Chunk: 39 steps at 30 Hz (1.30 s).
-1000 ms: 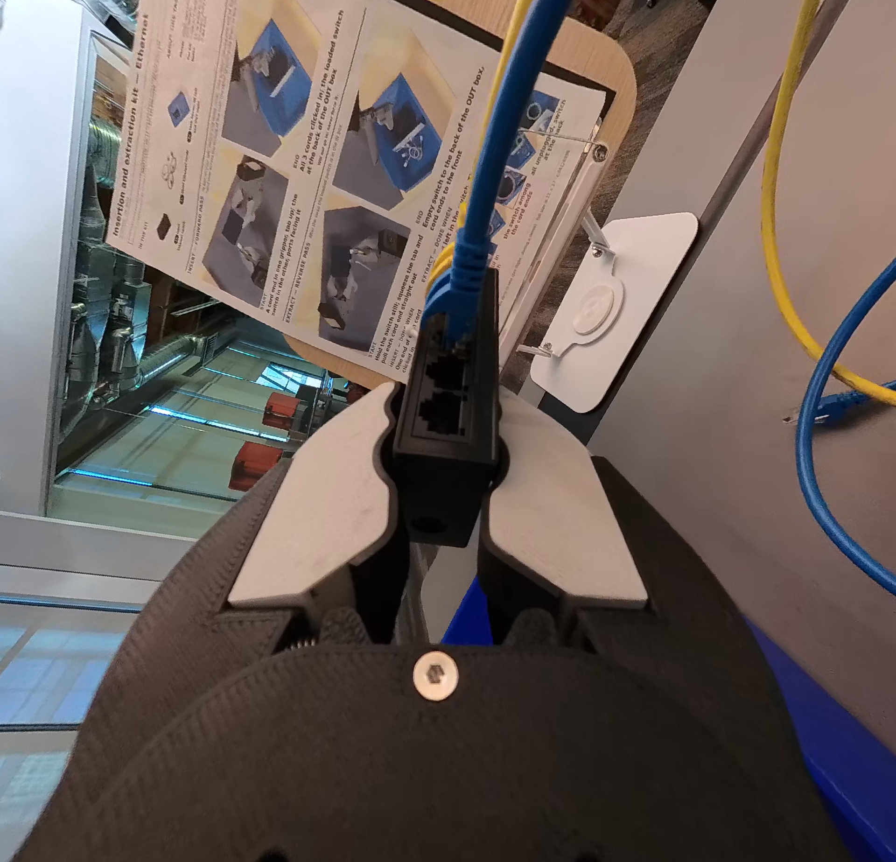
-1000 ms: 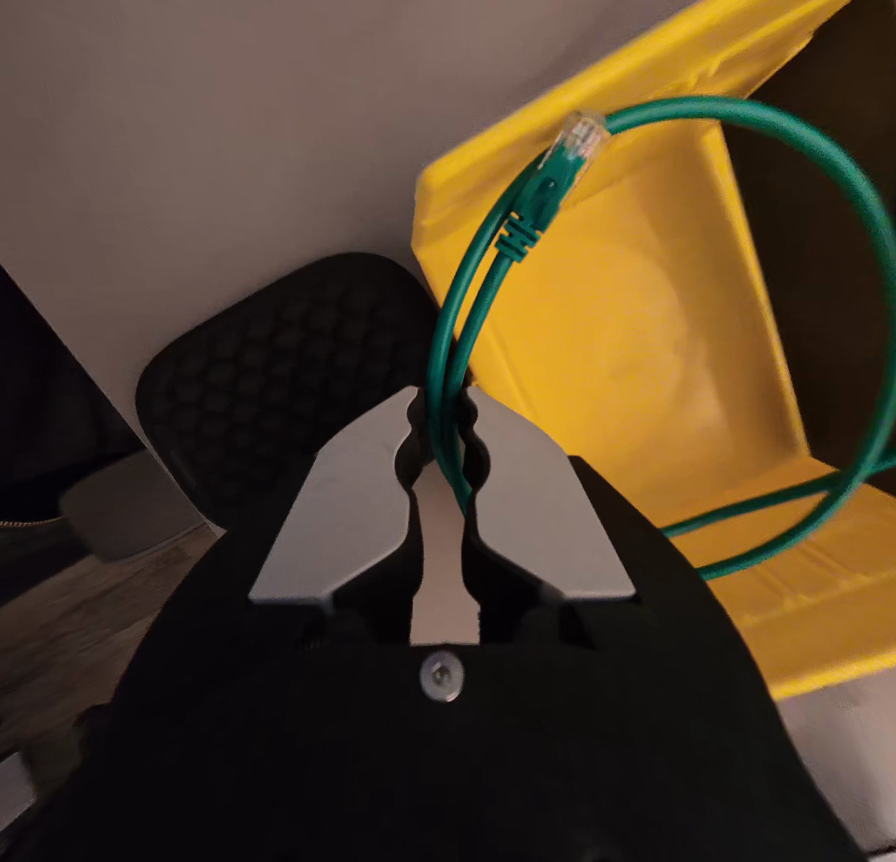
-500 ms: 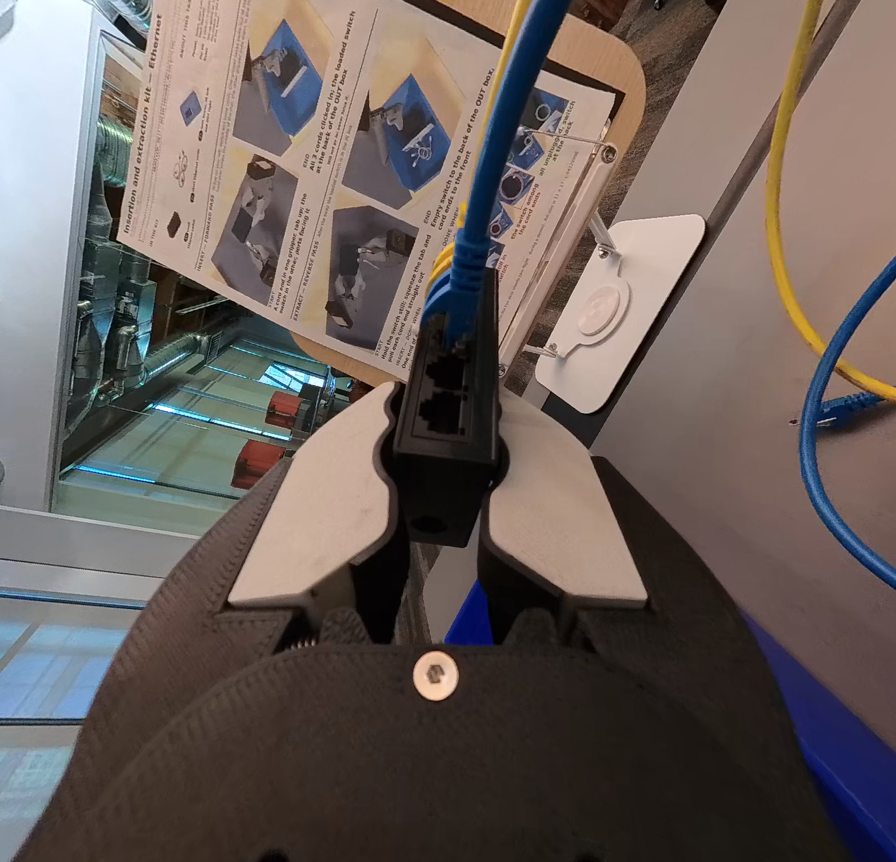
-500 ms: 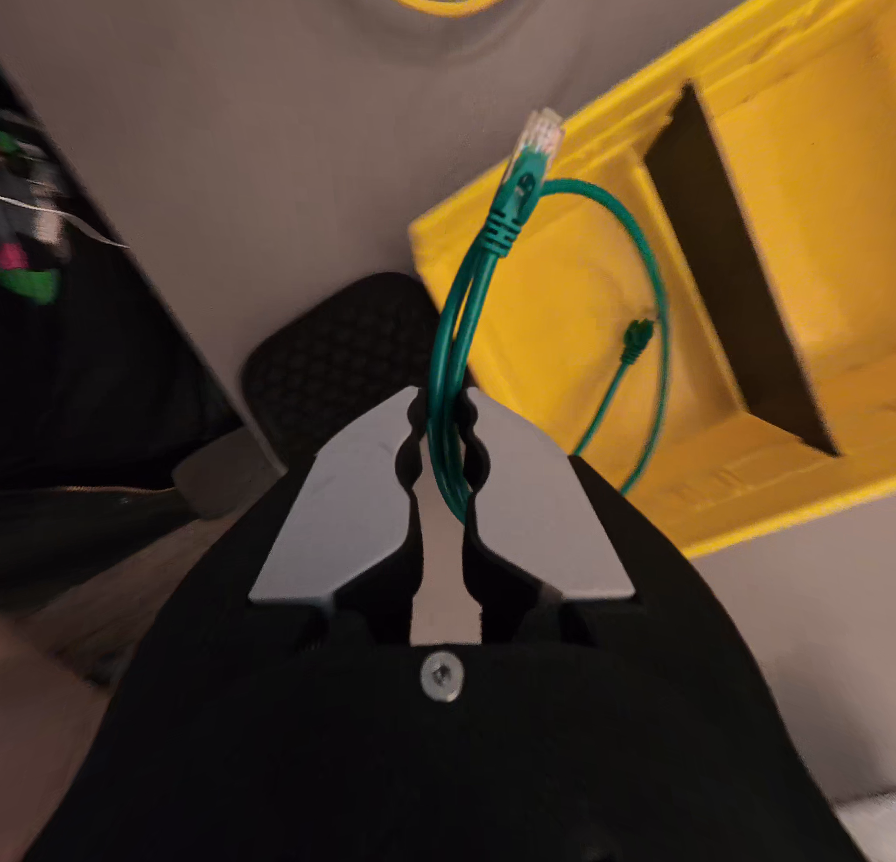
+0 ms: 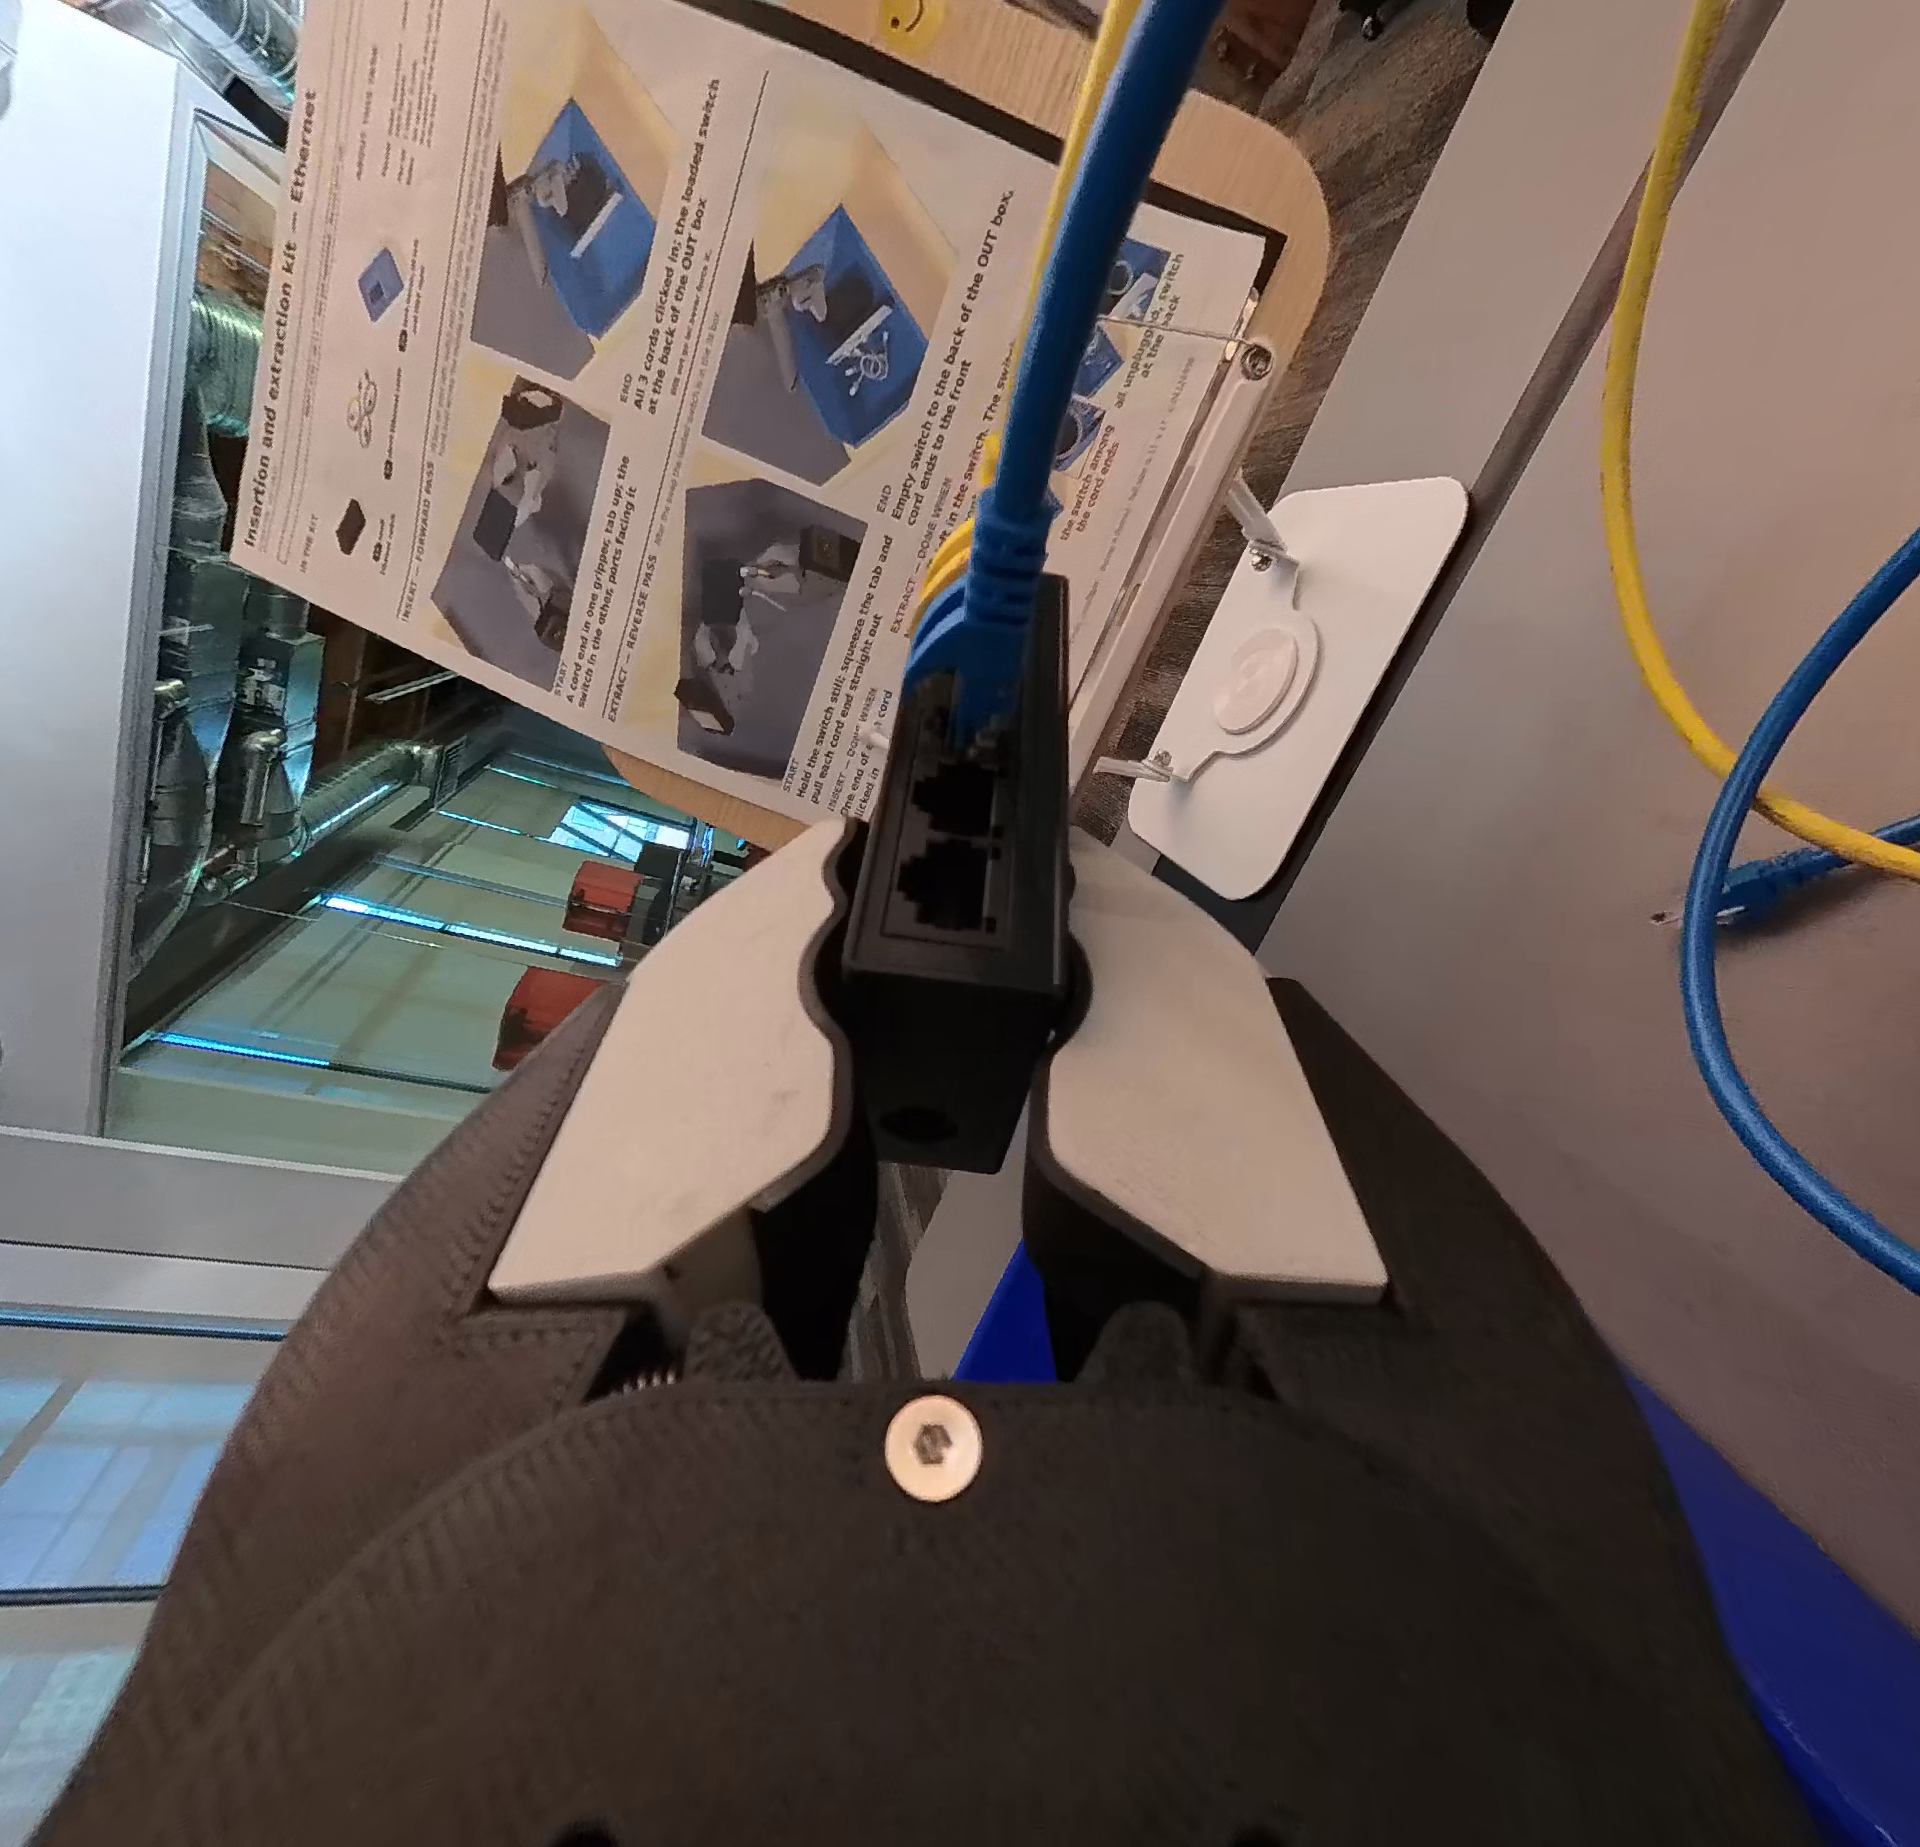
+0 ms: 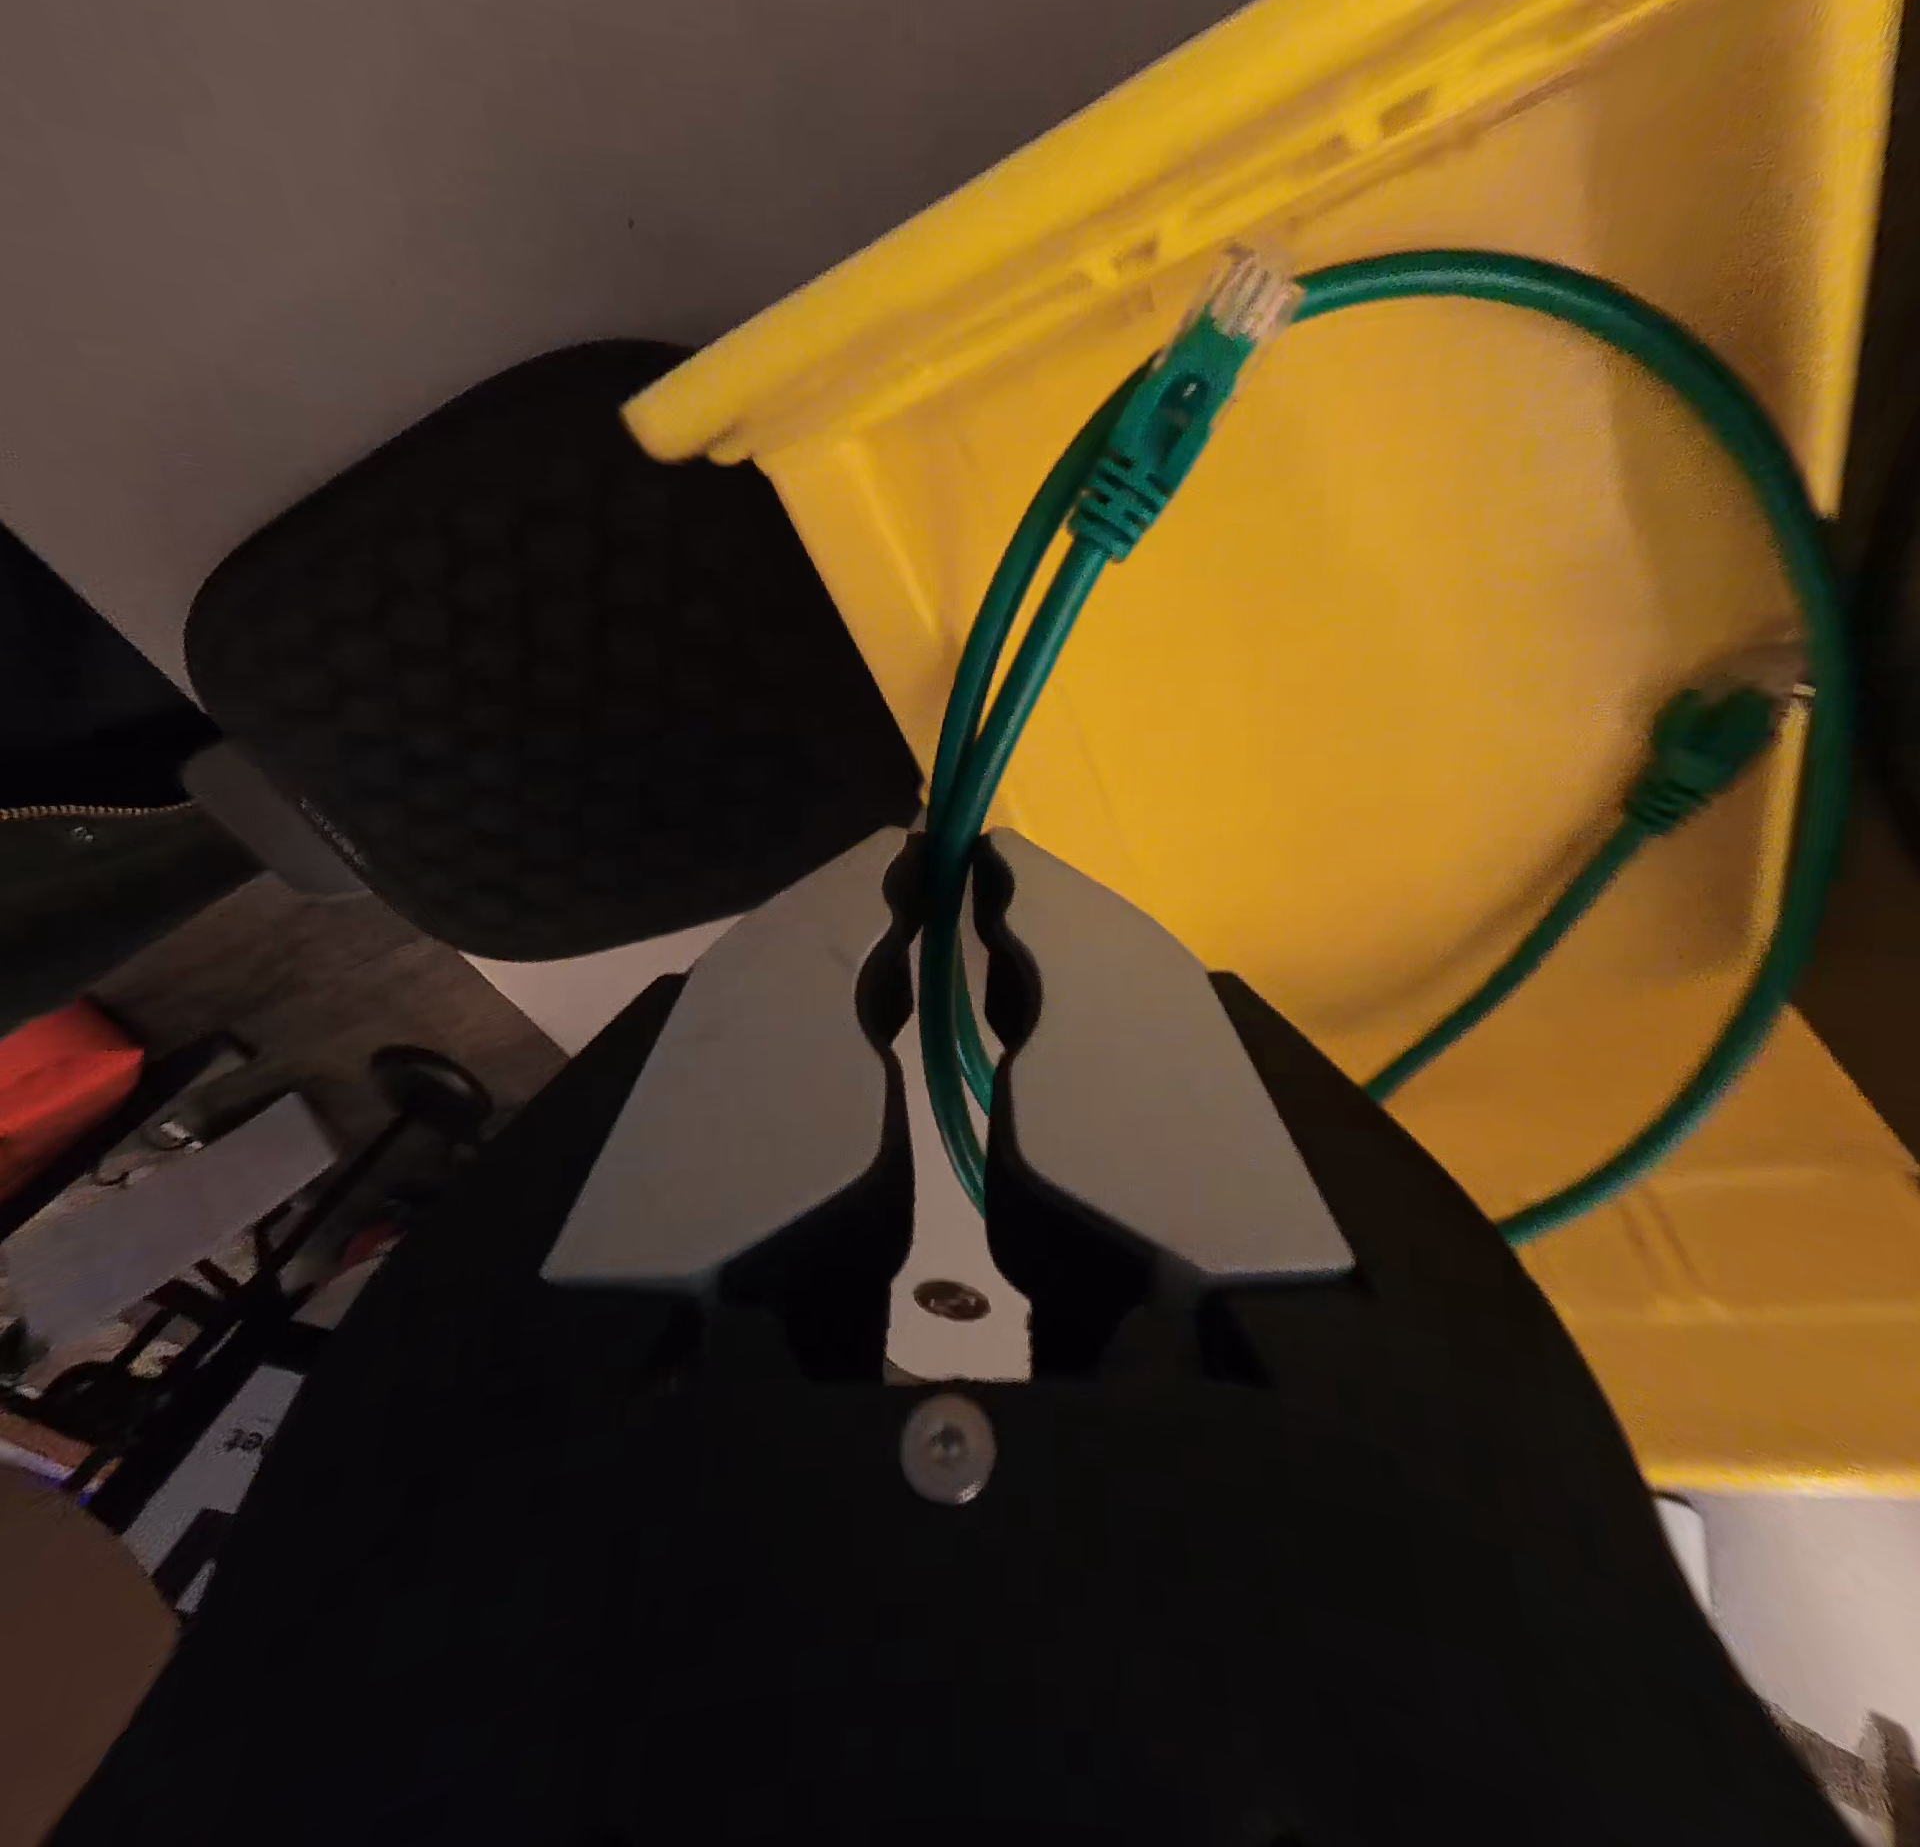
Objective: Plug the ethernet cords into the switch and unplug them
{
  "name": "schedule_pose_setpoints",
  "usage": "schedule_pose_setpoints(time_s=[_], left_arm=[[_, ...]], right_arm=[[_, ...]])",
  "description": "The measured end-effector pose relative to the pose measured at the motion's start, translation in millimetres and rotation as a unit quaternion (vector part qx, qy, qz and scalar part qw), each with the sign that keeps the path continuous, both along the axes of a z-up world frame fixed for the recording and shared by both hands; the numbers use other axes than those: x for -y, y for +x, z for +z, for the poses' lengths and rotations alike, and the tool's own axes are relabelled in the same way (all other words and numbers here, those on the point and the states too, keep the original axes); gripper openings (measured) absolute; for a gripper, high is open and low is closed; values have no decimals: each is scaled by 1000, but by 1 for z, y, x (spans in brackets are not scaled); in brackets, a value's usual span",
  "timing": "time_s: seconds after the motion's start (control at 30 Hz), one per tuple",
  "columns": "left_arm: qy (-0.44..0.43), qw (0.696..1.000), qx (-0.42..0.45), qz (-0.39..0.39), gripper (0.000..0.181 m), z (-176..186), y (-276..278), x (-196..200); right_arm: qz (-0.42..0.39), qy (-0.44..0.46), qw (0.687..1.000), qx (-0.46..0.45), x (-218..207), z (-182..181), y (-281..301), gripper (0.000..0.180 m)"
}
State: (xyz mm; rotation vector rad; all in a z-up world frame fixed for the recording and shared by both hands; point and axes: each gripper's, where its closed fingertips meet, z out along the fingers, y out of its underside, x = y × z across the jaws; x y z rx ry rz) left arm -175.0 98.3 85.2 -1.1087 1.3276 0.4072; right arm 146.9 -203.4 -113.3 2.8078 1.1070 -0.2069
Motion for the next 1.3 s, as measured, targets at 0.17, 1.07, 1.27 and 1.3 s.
schedule_pose_setpoints(time_s=[0.17,1.07,1.27,1.3], left_arm=[[1,1000,-2,-7,30,0,4,5],[91,988,-36,-116,29,-1,41,50],[97,989,-46,-102,29,1,44,54],[97,989,-43,-108,30,1,45,57]], right_arm=[[-32,21,999,-39,-2,-1,-4,15],[323,745,582,-45,-123,254,-283,38],[369,690,620,61,-175,214,-287,38],[369,689,619,81,-181,213,-285,37]])
